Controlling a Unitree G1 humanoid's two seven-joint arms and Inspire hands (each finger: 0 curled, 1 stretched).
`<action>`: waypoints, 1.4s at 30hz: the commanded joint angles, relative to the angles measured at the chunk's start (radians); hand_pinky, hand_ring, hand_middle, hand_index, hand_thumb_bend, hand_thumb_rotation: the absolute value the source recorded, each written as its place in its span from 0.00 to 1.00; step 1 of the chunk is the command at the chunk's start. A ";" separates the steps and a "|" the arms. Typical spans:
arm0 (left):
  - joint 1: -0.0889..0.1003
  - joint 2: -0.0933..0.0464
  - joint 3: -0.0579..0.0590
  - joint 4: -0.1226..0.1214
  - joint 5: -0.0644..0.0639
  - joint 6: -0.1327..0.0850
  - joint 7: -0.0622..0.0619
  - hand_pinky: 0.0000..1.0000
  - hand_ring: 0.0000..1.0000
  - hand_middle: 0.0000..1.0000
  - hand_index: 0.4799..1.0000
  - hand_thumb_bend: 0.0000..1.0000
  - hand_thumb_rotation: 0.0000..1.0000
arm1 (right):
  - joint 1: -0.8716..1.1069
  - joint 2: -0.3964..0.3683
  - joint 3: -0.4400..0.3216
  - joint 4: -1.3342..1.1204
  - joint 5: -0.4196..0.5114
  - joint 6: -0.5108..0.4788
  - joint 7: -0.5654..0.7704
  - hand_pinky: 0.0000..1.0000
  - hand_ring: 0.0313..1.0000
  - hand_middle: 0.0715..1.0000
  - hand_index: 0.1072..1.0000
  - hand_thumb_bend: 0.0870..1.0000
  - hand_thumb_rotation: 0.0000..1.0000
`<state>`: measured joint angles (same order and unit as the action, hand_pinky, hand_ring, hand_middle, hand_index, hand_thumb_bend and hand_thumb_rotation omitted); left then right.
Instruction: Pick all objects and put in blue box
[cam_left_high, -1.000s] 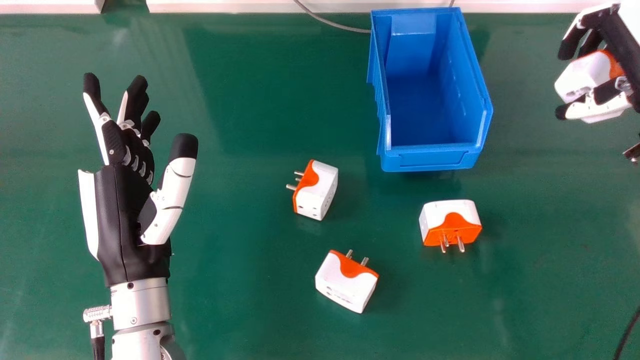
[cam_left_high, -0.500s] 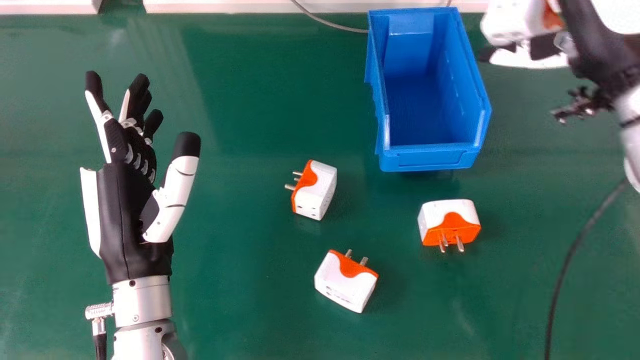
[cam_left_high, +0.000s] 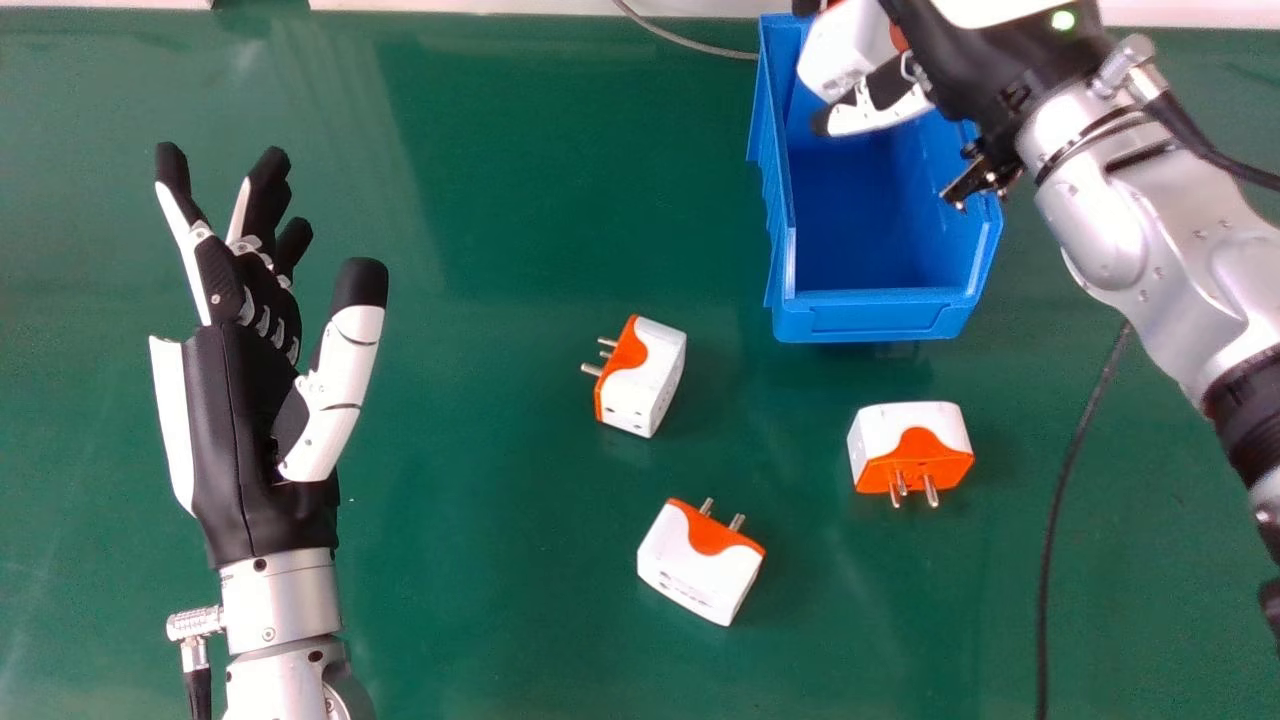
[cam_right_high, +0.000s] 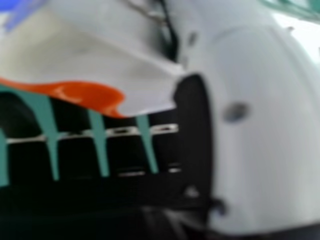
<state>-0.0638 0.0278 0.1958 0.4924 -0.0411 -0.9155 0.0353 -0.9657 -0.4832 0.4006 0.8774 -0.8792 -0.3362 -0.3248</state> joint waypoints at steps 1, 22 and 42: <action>-0.008 0.005 0.001 -0.016 0.005 -0.008 0.005 0.92 0.95 0.92 0.84 0.68 0.60 | -0.067 0.003 0.010 0.014 -0.005 0.006 -0.036 0.23 0.36 0.43 0.45 0.47 0.00; -0.010 0.002 -0.009 -0.015 0.001 -0.012 0.005 0.92 0.95 0.93 0.84 0.67 0.59 | 0.024 -0.084 0.006 -0.184 -0.003 0.141 -0.011 0.99 0.99 0.99 0.99 0.98 0.57; 0.031 0.000 -0.013 -0.039 -0.021 -0.007 -0.022 0.92 0.95 0.93 0.84 0.67 0.57 | 0.878 -0.236 -0.374 -1.405 0.199 0.556 0.750 1.00 1.00 1.00 1.00 0.98 0.51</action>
<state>-0.0485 0.0205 0.1831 0.4875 -0.0473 -0.9086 0.0218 -0.2053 -0.6511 0.1055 -0.2766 -0.7235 0.1180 0.2171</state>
